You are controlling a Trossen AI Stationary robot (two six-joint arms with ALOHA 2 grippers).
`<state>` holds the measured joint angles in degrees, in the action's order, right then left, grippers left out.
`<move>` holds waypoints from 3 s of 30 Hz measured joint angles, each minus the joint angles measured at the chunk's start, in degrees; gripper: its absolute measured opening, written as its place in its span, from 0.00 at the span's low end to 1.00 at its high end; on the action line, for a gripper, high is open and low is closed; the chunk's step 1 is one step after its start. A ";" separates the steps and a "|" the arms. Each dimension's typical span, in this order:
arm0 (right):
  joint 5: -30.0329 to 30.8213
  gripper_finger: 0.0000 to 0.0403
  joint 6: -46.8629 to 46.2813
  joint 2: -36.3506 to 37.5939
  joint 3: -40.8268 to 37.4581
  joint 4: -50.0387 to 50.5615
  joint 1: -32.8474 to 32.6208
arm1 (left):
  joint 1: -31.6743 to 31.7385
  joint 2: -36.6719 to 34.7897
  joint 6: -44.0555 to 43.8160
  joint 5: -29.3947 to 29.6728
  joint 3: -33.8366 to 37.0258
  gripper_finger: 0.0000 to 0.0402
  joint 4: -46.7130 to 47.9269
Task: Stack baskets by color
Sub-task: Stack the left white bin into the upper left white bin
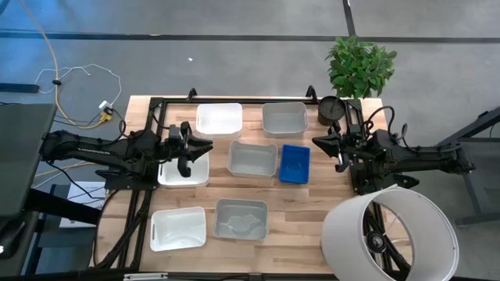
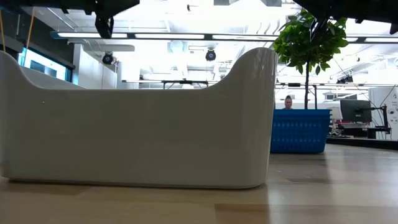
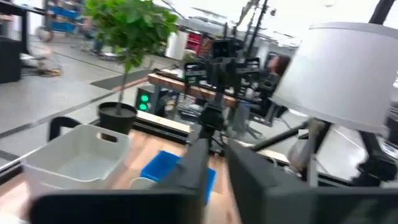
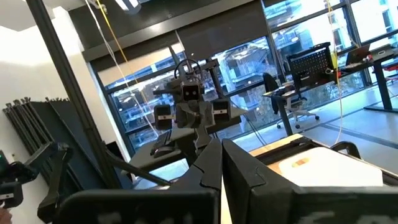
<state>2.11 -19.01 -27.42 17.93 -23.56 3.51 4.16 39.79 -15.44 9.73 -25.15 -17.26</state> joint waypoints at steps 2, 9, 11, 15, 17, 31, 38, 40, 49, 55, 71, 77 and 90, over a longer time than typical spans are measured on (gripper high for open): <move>-0.54 0.00 -0.02 0.00 0.00 0.97 -0.02 | 0.00 -0.01 -0.35 -1.79 0.00 0.03 0.85; -1.71 0.00 -0.02 0.02 0.00 2.39 -0.01 | 0.00 0.02 -1.38 -1.31 0.04 0.01 1.79; -1.74 0.00 -0.02 0.02 0.00 2.39 -0.01 | 0.00 0.02 -2.94 -0.51 0.04 0.02 1.92; -2.45 0.00 -0.07 0.02 0.00 2.39 -0.02 | 0.00 0.04 -6.44 1.35 0.04 0.02 3.30; -2.58 0.00 -0.43 0.02 0.00 2.39 -0.02 | 0.00 0.04 -6.79 1.07 0.04 0.02 3.34; -2.58 0.00 -1.44 0.02 0.00 2.39 -0.02 | -0.04 0.04 -5.20 0.75 0.04 0.07 4.22; -2.56 0.00 -1.96 0.02 0.00 2.37 -0.02 | 1.59 0.07 -2.01 2.11 -3.78 0.18 22.15; -2.56 0.00 -1.96 0.02 0.00 2.37 -0.02 | 3.10 0.27 -1.88 2.34 -6.25 0.23 32.14; -2.54 0.00 -1.97 0.01 0.00 2.37 -0.01 | 12.49 6.02 0.66 -2.27 -11.16 0.50 60.35; -2.12 0.00 -1.97 0.02 0.00 2.37 0.00 | 17.62 14.28 1.07 -5.05 -12.63 0.58 60.84; -2.12 0.00 -1.96 0.00 0.00 3.22 -0.01 | 21.75 33.97 28.72 -2.41 -17.55 0.51 64.53; -2.12 0.00 -1.96 0.00 0.00 3.25 -0.02 | 21.75 37.60 32.15 -0.48 -17.55 0.38 65.03; -2.10 0.00 -1.96 0.00 0.00 3.71 -0.02 | 21.75 38.10 33.02 -5.45 -17.57 0.01 65.09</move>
<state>0.01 -20.97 -27.42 17.93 -19.86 3.49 25.91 77.89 17.58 4.29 -42.71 47.84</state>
